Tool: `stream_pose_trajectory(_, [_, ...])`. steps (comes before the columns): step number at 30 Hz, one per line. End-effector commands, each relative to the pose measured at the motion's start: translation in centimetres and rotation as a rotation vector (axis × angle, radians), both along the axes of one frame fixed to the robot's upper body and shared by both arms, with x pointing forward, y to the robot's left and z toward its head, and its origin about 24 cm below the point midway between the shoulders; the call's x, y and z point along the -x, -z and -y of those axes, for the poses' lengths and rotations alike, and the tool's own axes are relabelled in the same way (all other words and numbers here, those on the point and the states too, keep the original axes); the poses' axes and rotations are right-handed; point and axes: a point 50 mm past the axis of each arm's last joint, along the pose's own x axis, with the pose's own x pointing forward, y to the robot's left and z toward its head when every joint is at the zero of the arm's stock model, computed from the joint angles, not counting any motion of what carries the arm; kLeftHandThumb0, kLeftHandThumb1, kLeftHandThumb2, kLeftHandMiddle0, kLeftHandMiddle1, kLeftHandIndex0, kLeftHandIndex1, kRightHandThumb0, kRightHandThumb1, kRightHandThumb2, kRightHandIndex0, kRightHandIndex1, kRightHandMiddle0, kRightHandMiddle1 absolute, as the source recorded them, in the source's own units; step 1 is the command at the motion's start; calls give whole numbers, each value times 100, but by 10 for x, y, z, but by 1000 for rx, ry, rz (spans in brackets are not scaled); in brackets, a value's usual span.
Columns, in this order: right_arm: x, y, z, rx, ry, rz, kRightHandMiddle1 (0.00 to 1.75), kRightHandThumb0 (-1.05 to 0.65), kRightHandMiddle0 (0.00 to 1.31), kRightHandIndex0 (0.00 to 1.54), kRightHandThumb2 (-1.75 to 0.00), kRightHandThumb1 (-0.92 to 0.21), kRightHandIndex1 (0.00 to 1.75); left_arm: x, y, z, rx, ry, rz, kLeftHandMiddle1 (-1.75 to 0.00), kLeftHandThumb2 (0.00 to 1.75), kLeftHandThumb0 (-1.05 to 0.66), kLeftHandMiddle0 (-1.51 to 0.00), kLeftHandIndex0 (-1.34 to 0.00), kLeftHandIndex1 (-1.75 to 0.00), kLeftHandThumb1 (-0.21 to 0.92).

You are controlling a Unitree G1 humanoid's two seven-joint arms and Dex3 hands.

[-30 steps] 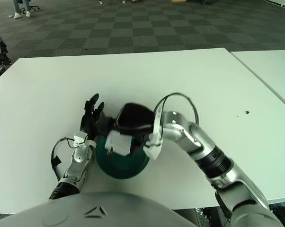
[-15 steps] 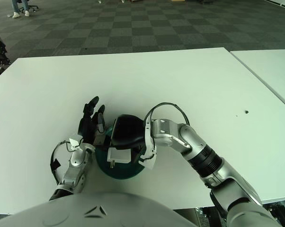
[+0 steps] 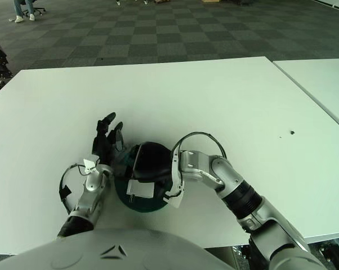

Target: Put the charger into the plate.

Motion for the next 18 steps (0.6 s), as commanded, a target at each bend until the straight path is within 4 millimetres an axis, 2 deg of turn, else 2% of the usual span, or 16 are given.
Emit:
stream_pose_trajectory(1, [-7,-6,6,-13,82,129,122,-72,4,32,-77,-91,67,29,51,29,234,-168,-340,-47,90,-51,-47,-12,-108,92])
stream_pose_trajectory(2, [-7,-8,7,-2,86,140,110,-75,3,32,-81,-92,50,29,51,29,246,-180,-341,-52,90,-51,-46,-14,-109,92])
stream_pose_trajectory(3, [-8,-10,8,13,87,150,105,-76,2,32,-82,-92,43,21,39,29,75,-79,-318,-54,90,-51,-46,-14,-109,92])
stream_pose_trajectory(4, [-9,-11,8,23,88,157,96,-78,1,32,-85,-92,32,16,30,29,-62,-18,-297,-51,90,-51,-34,-9,-101,92])
stream_pose_trajectory(5, [-9,-13,8,40,88,163,91,-80,1,31,-87,-92,25,25,18,34,-30,-21,-238,-49,90,-51,-26,-6,-95,92])
stream_pose_trajectory(6, [-10,-14,8,52,89,166,87,-80,1,30,-89,-92,22,33,10,36,18,-36,-199,-53,89,-49,-23,-5,-103,90])
stream_pose_trajectory(7, [-10,-14,8,69,91,168,80,-81,0,29,-91,-92,18,45,21,34,174,-65,-200,-65,89,-45,-16,-3,-116,85])
stream_pose_trajectory(8, [-10,-15,7,80,92,168,74,-82,0,28,-93,-92,14,55,29,31,268,-94,-200,-62,89,-45,-16,-2,-109,88])
stream_pose_trajectory(9, [-10,-15,7,89,94,170,72,-83,0,27,-94,-92,13,63,31,33,293,-89,-202,-58,88,-44,-18,-1,-106,89])
stream_pose_trajectory(10, [-10,-16,7,94,96,171,67,-84,0,26,-96,-92,10,68,31,35,301,-82,-202,-44,93,-47,-20,-1,-88,90])
stream_pose_trajectory(12, [-10,-16,7,100,97,173,61,-85,0,25,-99,-92,8,70,22,40,277,-71,-186,-26,99,-50,-24,0,-67,91])
stream_pose_trajectory(14, [-11,-17,7,105,100,174,58,-86,0,24,-101,-92,6,57,14,33,197,-87,-157,-18,102,-53,-24,0,-58,92])
stream_pose_trajectory(16, [-11,-17,8,107,110,170,53,-87,0,23,-102,-92,5,21,-6,22,61,-103,-112,-12,103,-55,-23,0,-51,92])
stream_pose_trajectory(18, [-11,-18,8,95,129,163,51,-88,0,22,-104,-92,4,5,-18,18,-5,-114,-94,-9,104,-57,-21,0,-47,92])
